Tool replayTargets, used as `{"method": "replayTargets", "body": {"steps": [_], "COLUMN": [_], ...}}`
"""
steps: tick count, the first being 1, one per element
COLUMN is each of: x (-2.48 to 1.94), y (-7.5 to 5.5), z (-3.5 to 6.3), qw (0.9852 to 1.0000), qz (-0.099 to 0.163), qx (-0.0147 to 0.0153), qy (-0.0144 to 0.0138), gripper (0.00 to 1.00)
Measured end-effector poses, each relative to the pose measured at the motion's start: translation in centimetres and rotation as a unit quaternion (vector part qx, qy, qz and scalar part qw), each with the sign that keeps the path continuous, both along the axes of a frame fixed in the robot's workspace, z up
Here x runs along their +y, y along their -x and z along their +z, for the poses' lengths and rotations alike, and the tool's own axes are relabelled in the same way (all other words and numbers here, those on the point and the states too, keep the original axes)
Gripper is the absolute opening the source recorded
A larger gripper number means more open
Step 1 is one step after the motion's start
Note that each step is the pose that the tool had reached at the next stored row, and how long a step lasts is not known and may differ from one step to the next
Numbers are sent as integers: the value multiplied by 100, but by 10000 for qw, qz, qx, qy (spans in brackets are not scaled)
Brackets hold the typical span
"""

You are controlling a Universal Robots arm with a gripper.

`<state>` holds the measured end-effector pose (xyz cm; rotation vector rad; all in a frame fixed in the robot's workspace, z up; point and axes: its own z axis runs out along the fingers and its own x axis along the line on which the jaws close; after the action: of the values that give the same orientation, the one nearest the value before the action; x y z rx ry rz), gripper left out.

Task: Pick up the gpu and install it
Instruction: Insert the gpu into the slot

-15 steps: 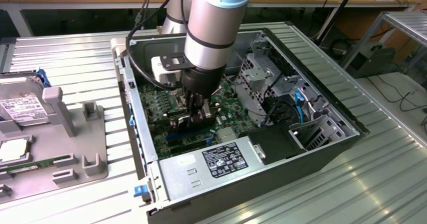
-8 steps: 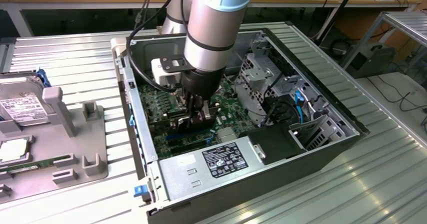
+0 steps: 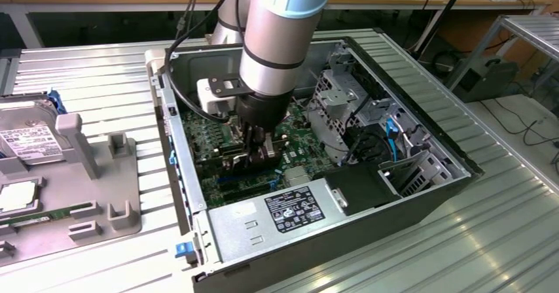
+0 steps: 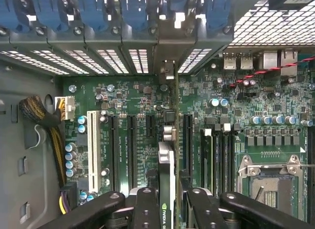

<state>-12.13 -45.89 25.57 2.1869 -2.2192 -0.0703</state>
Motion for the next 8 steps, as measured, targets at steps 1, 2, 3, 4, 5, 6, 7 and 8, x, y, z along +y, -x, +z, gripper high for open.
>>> {"method": "replayTargets", "body": {"steps": [1,2,3,4,5,6,7,8], "x": [0,0,0,0,0,0,2,1], "y": [1,1,2,2,2,2,2,2], "z": [-2,-2,-3,-4,-4,-4,-12,-10], "qw": [10000,10000,10000,10000,10000,10000,10000,10000], "qz": [1,1,0,0,0,0,-1,-1], "qx": [0,0,0,0,-1,-1,-5,-4], "qy": [1,1,-1,-1,-1,-1,-11,-7], "gripper": [27,27,27,27,27,27,27,28]}}
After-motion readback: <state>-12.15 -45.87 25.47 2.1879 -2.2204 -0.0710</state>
